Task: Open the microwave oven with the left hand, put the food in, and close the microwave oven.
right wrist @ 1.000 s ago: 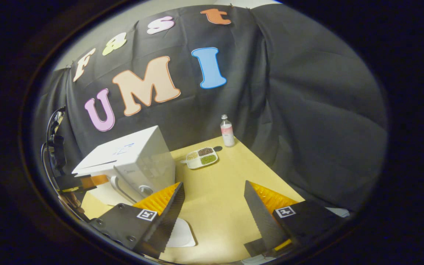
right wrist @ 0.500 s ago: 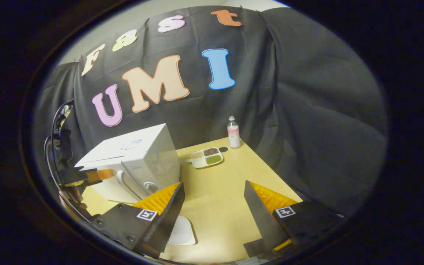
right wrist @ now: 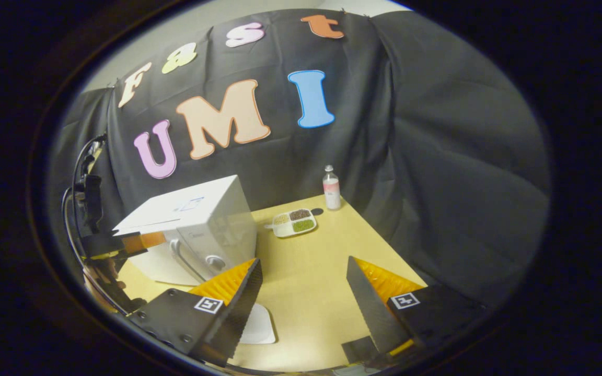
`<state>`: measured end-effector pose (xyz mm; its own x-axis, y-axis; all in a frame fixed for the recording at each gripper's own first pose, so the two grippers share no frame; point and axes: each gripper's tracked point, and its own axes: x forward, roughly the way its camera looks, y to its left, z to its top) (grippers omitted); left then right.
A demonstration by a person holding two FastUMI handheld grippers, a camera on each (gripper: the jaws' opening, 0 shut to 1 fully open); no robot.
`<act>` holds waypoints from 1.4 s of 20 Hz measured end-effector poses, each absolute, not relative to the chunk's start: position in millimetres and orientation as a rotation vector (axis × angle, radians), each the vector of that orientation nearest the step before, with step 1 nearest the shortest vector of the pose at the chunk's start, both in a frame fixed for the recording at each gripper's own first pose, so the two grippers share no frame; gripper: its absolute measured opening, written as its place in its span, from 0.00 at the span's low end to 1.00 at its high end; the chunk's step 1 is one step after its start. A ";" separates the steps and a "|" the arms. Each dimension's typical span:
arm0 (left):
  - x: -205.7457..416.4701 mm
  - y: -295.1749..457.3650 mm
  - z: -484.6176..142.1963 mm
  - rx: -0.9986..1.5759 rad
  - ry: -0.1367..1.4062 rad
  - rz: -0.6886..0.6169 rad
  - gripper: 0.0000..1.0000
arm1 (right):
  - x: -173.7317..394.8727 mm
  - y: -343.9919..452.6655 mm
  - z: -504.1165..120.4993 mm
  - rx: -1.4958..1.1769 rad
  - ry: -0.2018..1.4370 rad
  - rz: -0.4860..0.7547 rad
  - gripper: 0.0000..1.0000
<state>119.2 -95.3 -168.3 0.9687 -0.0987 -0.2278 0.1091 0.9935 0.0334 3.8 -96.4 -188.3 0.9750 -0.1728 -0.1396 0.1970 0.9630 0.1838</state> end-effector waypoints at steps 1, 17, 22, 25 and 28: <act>112.9 -95.5 -166.2 0.057 0.226 -0.102 0.17 | 6.2 -92.0 -184.8 0.200 0.119 -0.175 1.00; 8.9 -42.9 -100.4 0.023 0.112 0.086 0.97 | 18.0 -26.1 -92.0 0.044 -0.011 0.069 0.92; -10.0 -20.8 -68.6 0.006 0.021 0.168 0.96 | 20.0 -7.2 -62.7 0.010 -0.065 0.146 0.92; -21.3 -10.3 -51.3 0.012 -0.032 0.215 0.96 | 17.7 0.2 -49.8 -0.003 -0.095 0.170 0.92; -28.7 -6.3 -40.6 0.049 -0.075 0.243 0.96 | 13.0 3.9 -41.6 0.002 -0.116 0.184 0.92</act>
